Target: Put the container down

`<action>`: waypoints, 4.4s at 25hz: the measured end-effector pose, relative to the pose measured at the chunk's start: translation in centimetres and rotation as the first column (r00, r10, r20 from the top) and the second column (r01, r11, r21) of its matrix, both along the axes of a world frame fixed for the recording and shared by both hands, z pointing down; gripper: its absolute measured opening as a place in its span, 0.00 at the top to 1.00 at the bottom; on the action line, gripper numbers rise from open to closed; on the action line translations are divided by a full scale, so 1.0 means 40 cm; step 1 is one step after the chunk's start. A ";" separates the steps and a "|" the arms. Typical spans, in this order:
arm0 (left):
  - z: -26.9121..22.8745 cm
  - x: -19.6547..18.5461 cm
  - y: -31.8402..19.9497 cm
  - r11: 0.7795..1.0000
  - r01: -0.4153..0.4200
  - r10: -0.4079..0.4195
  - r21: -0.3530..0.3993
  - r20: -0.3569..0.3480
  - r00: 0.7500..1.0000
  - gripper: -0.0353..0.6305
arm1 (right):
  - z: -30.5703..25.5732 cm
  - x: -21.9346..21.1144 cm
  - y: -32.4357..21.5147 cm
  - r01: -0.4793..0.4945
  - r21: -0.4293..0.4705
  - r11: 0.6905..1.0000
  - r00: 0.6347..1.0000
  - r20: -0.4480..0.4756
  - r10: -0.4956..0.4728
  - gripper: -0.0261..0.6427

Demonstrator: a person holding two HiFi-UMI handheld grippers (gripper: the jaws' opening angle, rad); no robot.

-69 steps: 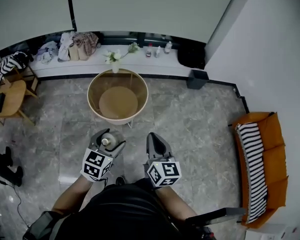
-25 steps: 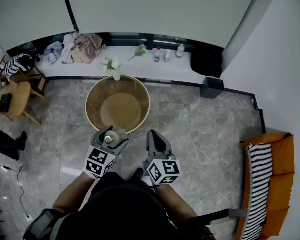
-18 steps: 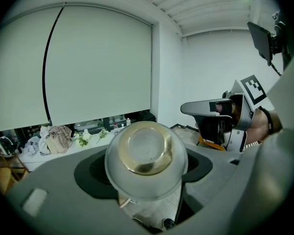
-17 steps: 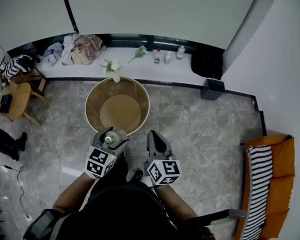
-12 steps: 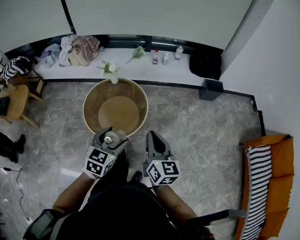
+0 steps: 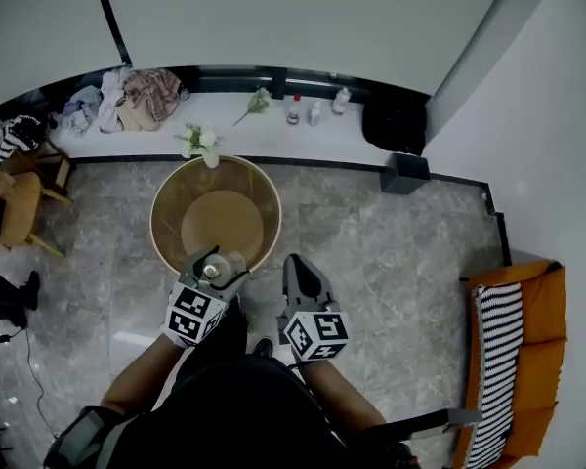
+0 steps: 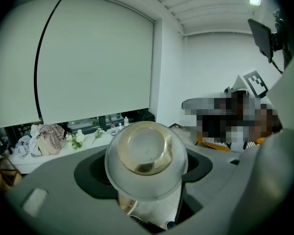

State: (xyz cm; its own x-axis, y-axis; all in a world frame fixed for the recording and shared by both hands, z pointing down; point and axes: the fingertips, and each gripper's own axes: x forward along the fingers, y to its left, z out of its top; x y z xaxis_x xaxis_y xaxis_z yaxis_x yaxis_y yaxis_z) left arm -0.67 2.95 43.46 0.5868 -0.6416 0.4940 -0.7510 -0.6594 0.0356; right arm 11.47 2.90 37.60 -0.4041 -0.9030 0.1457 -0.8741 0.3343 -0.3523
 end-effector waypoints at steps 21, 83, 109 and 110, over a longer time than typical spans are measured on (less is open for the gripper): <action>0.086 -0.116 -0.433 0.995 -0.068 0.064 -0.077 -0.053 0.997 0.44 | 0.052 -0.086 -0.411 -0.101 -0.088 0.991 0.992 -0.082 0.094 0.96; 1.198 0.065 -1.008 0.964 -0.083 0.161 -0.254 0.306 0.938 0.44 | 0.865 0.054 -0.780 -0.131 -0.422 0.897 0.985 -0.159 0.068 0.96; 1.312 0.066 -1.014 0.949 -0.069 0.162 -0.307 0.289 0.944 0.43 | 0.945 0.032 -0.813 -0.107 -0.434 0.895 0.985 -0.166 0.038 0.96; 1.311 0.068 -1.012 0.948 -0.071 0.162 -0.311 0.278 0.947 0.43 | 0.945 0.032 -0.814 -0.107 -0.433 0.895 0.985 -0.166 0.038 0.96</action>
